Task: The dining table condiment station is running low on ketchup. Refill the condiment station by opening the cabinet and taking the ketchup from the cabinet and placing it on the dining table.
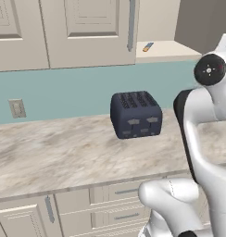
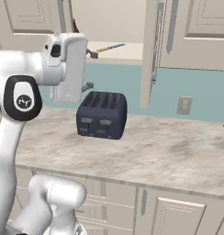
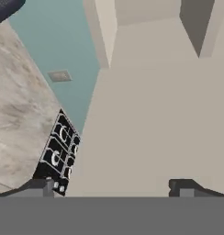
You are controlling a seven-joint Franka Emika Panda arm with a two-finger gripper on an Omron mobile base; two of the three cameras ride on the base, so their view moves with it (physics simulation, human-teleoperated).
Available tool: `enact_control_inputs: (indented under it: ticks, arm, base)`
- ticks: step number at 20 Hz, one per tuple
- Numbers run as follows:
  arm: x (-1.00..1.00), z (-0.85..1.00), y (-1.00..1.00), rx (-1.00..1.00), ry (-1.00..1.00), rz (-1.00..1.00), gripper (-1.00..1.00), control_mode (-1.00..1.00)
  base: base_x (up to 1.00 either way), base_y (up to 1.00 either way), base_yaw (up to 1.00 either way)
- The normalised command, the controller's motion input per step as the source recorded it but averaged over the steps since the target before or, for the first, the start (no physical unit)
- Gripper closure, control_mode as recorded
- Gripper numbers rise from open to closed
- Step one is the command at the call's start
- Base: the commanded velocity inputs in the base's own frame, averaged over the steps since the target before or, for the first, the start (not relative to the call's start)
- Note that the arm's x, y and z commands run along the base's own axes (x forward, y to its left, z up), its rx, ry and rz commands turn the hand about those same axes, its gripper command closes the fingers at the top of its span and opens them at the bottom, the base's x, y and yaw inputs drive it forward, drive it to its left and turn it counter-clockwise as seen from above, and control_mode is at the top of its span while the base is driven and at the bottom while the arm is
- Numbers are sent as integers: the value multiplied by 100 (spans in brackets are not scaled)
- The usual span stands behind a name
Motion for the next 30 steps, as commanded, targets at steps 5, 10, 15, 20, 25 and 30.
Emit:
enact_control_inputs:
  ticks: [5, 10, 15, 20, 25, 30]
  arm:
    - [19, 0, 93, 15, -29, 0, -100, -100]
    - [17, 0, 79, 23, -32, 5, -100, -100]
    - [28, 0, 76, 26, -28, 8, -100, -100]
    - [38, 0, 53, 32, -29, 18, -100, -100]
    - [52, 0, 18, 33, -25, 32, -100, -100]
    - [32, 0, 6, 22, -29, 30, -100, -100]
  base:
    - [0, 0, 0]
    - [0, 0, 0]
    - [0, 0, 0]
    - [0, 0, 0]
    - [0, 0, 0]
    - [0, 0, 0]
